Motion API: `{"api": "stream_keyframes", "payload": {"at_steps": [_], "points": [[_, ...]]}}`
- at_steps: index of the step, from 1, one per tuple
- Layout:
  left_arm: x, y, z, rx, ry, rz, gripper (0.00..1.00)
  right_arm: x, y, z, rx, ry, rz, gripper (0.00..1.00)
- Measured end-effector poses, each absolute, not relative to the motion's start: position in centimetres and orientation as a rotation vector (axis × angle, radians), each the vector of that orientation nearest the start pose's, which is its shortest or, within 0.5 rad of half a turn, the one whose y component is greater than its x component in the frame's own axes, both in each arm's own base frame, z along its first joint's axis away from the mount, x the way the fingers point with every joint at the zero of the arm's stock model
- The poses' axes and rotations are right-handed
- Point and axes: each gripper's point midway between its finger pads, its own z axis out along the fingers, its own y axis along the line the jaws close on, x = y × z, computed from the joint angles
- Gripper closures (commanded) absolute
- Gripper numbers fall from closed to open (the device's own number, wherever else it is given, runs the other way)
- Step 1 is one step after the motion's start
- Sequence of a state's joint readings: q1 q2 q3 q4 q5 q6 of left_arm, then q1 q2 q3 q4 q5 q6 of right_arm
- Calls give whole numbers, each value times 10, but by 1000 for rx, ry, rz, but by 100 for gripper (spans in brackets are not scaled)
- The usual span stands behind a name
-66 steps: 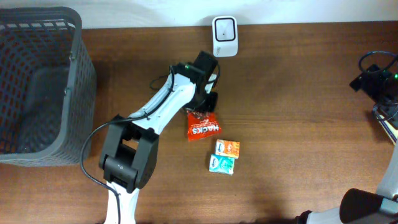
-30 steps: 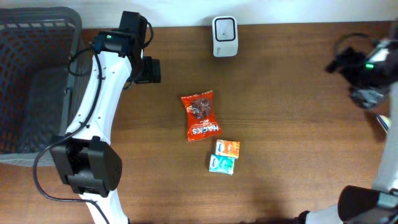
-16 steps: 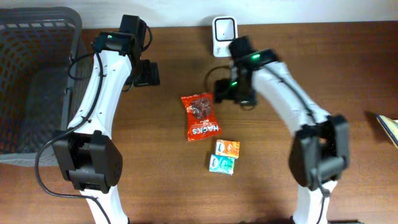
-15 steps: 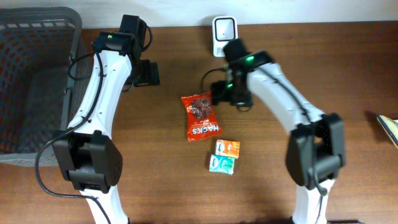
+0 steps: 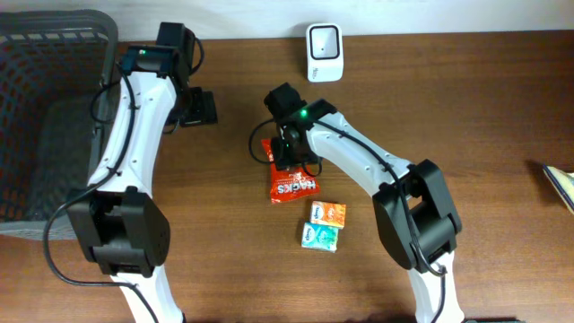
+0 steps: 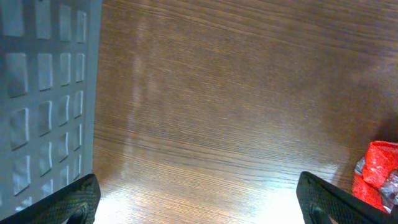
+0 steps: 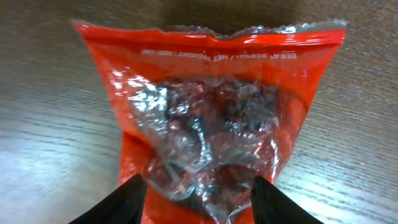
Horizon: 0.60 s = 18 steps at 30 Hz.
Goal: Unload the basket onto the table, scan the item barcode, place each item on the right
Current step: 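Reach the right gripper down and grasp the red bag's top edge, then lift the red bag and hold it in front of the scanner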
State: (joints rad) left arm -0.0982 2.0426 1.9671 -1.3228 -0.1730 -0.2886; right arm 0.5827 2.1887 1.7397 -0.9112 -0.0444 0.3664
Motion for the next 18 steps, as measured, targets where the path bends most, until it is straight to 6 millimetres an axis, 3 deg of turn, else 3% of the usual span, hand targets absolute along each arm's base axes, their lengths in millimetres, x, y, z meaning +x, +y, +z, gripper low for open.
{"api": "stream_keyframes", "payload": {"at_steps": [4, 13, 17, 18], "points": [[431, -11, 150, -306, 2918, 202, 1, 389, 263, 25, -326, 2968, 173, 50], [431, -11, 150, -306, 2918, 202, 1, 389, 262, 21, -325, 2965, 163, 62], [431, -11, 150, -306, 2919, 202, 1, 388, 261, 17, -318, 2965, 164, 79], [431, -11, 150, -306, 2920, 202, 1, 389, 261, 17, -315, 2964, 165, 87]]}}
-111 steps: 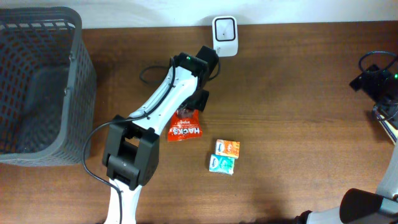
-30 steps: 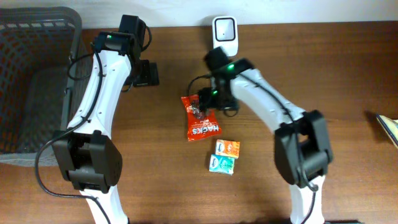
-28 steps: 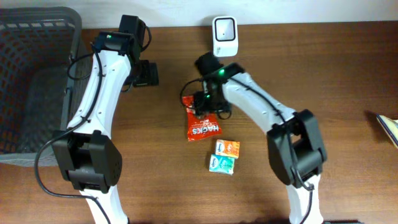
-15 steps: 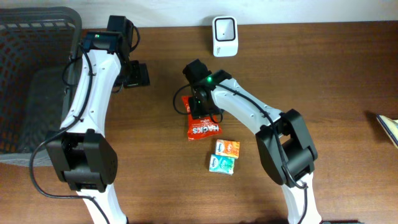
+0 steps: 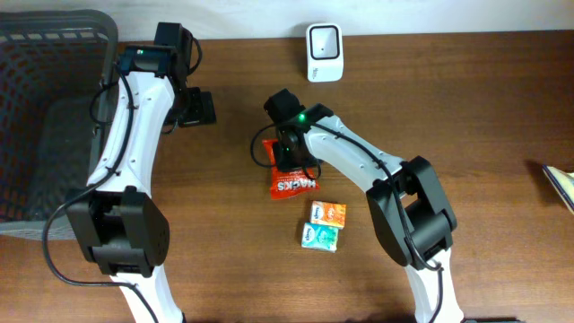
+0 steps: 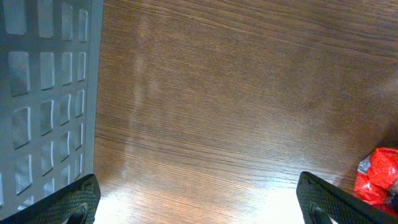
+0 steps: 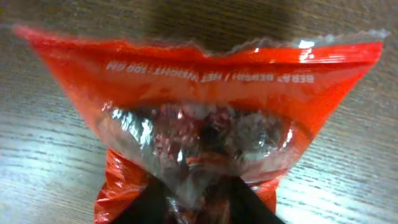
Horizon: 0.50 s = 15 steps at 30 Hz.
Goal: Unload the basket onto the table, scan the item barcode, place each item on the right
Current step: 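Lift the red bag and hold it in front of the scanner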
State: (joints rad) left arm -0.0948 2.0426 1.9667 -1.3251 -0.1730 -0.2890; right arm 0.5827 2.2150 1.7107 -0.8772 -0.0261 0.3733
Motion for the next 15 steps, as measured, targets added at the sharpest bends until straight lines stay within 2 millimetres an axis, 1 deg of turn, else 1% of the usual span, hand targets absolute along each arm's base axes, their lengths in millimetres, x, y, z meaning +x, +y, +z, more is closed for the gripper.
{"api": "stream_keyframes", "payload": {"at_steps": [1, 4, 6, 9, 12, 14, 15], "points": [[431, -11, 150, -306, 2920, 202, 1, 389, 261, 18, -312, 2963, 165, 96], [431, -11, 150, -306, 2919, 202, 2, 389, 262, 25, -292, 2955, 177, 96], [431, -11, 150, -306, 2920, 202, 1, 388, 262, 25, -289, 2960, 178, 96], [431, -11, 150, -306, 2919, 202, 1, 381, 259, 26, -289, 2997, 169, 96], [431, -11, 150, -306, 2920, 202, 1, 363, 249, 35, -278, 3107, 163, 96], [430, -11, 150, -306, 2921, 203, 1, 362, 246, 45, -244, 3158, 208, 96], [430, -11, 150, -306, 2921, 203, 1, 365, 243, 55, -207, 3180, 262, 96]]}}
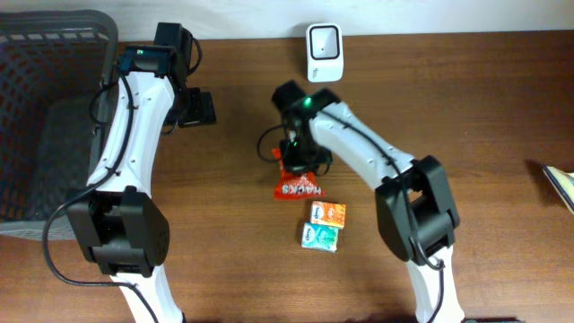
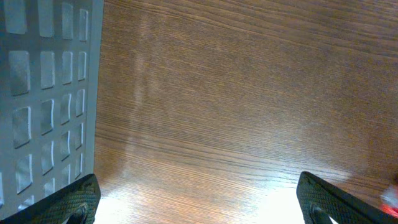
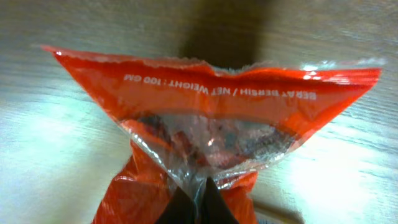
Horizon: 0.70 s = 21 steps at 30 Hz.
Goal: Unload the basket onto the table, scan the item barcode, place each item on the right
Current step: 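Lift the red bag and hold it in front of the scanner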
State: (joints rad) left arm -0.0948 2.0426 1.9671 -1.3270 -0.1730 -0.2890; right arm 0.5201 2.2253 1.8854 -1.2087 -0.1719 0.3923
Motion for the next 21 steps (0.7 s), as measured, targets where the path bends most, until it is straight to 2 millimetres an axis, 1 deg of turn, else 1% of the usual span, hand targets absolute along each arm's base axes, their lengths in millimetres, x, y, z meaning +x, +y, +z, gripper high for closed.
{"api": "stream_keyframes", "payload": {"at_steps": [2, 5, 6, 7, 9, 13, 17, 21], "points": [[430, -11, 150, -306, 2921, 203, 1, 374, 240, 73, -163, 3184, 397, 96], [430, -11, 150, -306, 2921, 203, 1, 389, 235, 99, -138, 3149, 695, 96], [430, -11, 150, -306, 2922, 203, 1, 392, 233, 107, -136, 3129, 825, 96], [430, -11, 150, -306, 2921, 203, 1, 393, 231, 111, -139, 3116, 903, 96], [430, -11, 150, -306, 2922, 203, 1, 395, 227, 125, -150, 3065, 1116, 96], [430, -11, 150, -306, 2921, 203, 1, 394, 220, 148, -156, 2960, 1412, 96], [430, -11, 150, -306, 2921, 203, 1, 393, 217, 160, -159, 2900, 1538, 96], [430, -11, 150, -306, 2921, 203, 1, 393, 221, 168, -176, 2853, 1618, 96]]}}
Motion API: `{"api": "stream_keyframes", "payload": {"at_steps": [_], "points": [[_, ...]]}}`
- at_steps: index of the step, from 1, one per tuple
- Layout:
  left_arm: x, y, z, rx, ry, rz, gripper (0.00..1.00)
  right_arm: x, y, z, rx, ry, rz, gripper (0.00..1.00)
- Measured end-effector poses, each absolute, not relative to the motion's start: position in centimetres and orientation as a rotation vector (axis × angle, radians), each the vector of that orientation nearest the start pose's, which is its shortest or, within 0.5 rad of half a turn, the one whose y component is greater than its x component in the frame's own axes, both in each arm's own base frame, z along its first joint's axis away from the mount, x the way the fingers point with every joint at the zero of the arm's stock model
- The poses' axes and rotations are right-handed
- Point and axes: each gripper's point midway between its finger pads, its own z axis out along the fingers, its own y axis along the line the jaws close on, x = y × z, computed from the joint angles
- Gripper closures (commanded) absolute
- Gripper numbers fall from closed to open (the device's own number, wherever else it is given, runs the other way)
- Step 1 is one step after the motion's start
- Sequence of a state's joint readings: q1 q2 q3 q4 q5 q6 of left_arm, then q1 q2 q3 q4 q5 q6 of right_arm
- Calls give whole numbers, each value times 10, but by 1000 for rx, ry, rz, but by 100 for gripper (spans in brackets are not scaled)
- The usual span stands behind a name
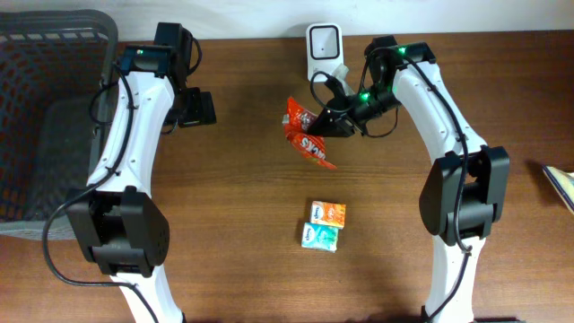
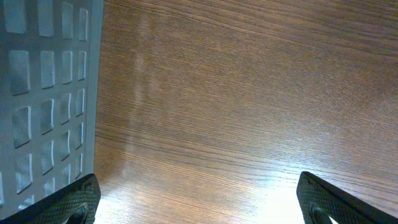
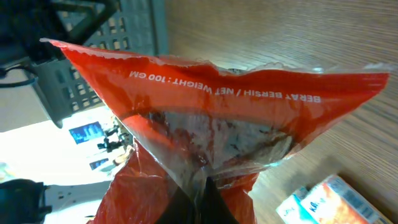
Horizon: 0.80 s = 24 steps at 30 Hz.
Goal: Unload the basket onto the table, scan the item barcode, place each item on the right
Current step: 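Lift the red bag and hold it in front of the scanner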
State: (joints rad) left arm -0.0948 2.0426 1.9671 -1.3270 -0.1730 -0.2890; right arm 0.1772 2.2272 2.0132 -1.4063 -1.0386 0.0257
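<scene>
A red candy bag (image 1: 307,131) with a clear window hangs tilted in the air, below the white barcode scanner (image 1: 323,52) at the table's back edge. My right gripper (image 1: 334,120) is shut on the bag; in the right wrist view the bag (image 3: 211,112) fills the frame with the dark fingers pinched together at the gripper (image 3: 200,198). My left gripper (image 2: 199,202) stands open over bare wood at the back left, its fingertips (image 2: 71,199) wide apart with nothing between them.
A dark mesh basket (image 1: 45,108) fills the left side, its wall (image 2: 43,93) also in the left wrist view. Two small boxes, orange (image 1: 328,213) and teal (image 1: 319,236), lie front of centre. A flat item (image 1: 560,184) pokes in at the right edge.
My right gripper has lifted the red bag off the table and carried it back and right, now held tilted in the air just below the scanner. The left arm has not moved.
My right gripper stood open over the red bag lying mid-table. Then its fingers had closed in on the bag's middle. Then it was pinched shut on the bag, still at the table. Now the bag is held up near the scanner.
</scene>
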Motion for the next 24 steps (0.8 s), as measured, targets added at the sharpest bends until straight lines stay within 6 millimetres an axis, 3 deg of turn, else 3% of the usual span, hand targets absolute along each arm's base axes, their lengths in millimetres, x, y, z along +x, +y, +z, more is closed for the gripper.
{"api": "stream_keyframes", "payload": {"at_steps": [7, 15, 24], "points": [[430, -11, 150, -306, 2921, 203, 1, 391, 224, 174, -195, 2819, 1670, 96], [431, -11, 150, -306, 2921, 203, 1, 368, 221, 180, -309, 2821, 1732, 96], [430, -11, 150, -306, 2922, 202, 1, 360, 220, 183, -399, 2796, 1744, 96]]}}
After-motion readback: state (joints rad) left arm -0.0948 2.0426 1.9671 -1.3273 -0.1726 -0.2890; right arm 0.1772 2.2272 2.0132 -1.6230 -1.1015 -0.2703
